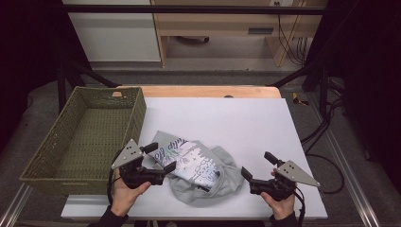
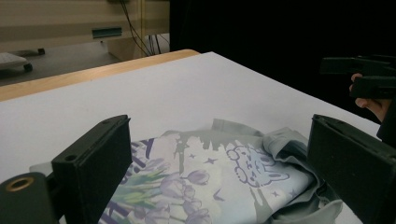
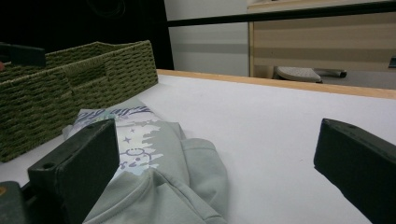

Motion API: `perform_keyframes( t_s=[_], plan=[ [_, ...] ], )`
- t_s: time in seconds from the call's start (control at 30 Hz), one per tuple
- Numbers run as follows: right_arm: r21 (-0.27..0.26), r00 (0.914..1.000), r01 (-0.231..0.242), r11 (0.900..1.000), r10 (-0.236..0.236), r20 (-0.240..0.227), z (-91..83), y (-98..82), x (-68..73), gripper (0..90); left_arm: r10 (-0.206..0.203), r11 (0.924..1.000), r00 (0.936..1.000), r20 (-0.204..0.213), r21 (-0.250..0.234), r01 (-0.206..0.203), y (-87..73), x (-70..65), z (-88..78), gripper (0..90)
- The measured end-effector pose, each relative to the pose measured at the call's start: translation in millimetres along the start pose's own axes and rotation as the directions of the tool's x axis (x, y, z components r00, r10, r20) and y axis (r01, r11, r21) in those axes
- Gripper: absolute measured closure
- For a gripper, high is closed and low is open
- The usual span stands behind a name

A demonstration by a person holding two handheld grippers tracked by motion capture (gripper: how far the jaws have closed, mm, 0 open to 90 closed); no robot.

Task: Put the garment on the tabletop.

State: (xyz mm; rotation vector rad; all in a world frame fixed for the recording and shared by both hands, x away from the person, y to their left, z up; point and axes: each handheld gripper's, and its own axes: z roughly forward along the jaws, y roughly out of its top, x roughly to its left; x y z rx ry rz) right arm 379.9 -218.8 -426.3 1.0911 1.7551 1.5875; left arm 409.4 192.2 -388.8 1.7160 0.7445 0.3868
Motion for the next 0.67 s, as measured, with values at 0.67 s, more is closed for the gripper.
perform_keyframes(
  t_s=[0.67],
  plan=[
    [0.006,1.0000,0.003,1.000,-0.003,-0.003,-1.9,-2.2,-0.5,0.5,-0.052,0.9985,0.9975,-0.048,-0.019,0.051,-21.7,10.8,-26.8,4.3]
  ],
)
